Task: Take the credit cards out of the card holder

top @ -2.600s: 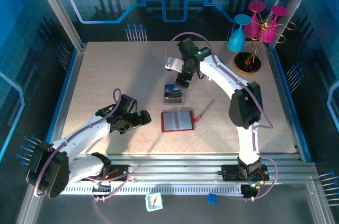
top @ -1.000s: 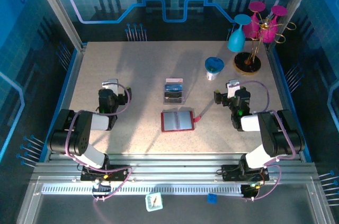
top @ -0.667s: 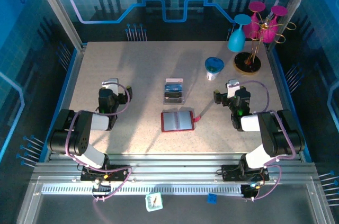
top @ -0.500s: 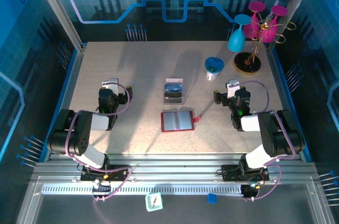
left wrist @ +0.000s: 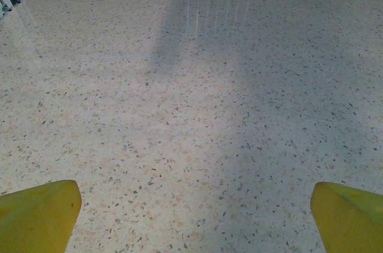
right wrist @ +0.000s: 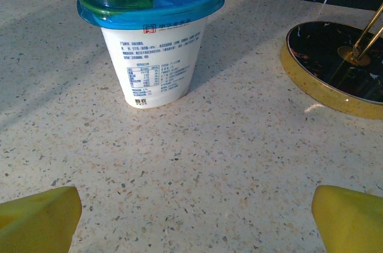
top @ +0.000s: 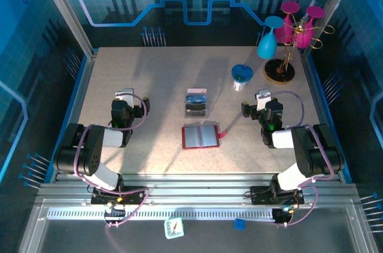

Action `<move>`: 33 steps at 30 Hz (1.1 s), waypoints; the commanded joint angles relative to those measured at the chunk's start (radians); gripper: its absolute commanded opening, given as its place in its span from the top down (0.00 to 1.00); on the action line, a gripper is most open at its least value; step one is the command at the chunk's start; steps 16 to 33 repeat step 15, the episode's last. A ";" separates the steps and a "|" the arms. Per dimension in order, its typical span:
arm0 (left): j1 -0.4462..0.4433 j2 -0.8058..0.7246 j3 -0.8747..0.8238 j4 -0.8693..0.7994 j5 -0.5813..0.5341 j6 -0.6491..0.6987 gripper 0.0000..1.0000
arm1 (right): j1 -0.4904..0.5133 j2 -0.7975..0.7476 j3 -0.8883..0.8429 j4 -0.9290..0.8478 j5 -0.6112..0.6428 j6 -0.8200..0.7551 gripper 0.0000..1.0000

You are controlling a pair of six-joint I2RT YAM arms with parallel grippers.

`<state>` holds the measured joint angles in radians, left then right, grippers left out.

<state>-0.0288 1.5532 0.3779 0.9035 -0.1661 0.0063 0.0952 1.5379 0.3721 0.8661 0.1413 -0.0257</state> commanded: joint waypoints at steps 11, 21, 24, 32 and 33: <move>0.002 0.000 0.001 0.031 0.020 -0.002 0.01 | -0.011 0.004 0.021 0.038 -0.022 0.010 0.00; 0.001 0.000 0.001 0.031 0.020 -0.002 0.01 | -0.023 0.002 0.019 0.037 -0.044 0.014 0.00; 0.001 0.000 0.001 0.031 0.020 -0.002 0.01 | -0.023 0.002 0.019 0.037 -0.044 0.014 0.00; 0.001 0.000 0.001 0.031 0.020 -0.002 0.01 | -0.023 0.002 0.019 0.037 -0.044 0.014 0.00; 0.001 0.000 0.001 0.031 0.020 -0.002 0.01 | -0.023 0.002 0.019 0.037 -0.044 0.014 0.00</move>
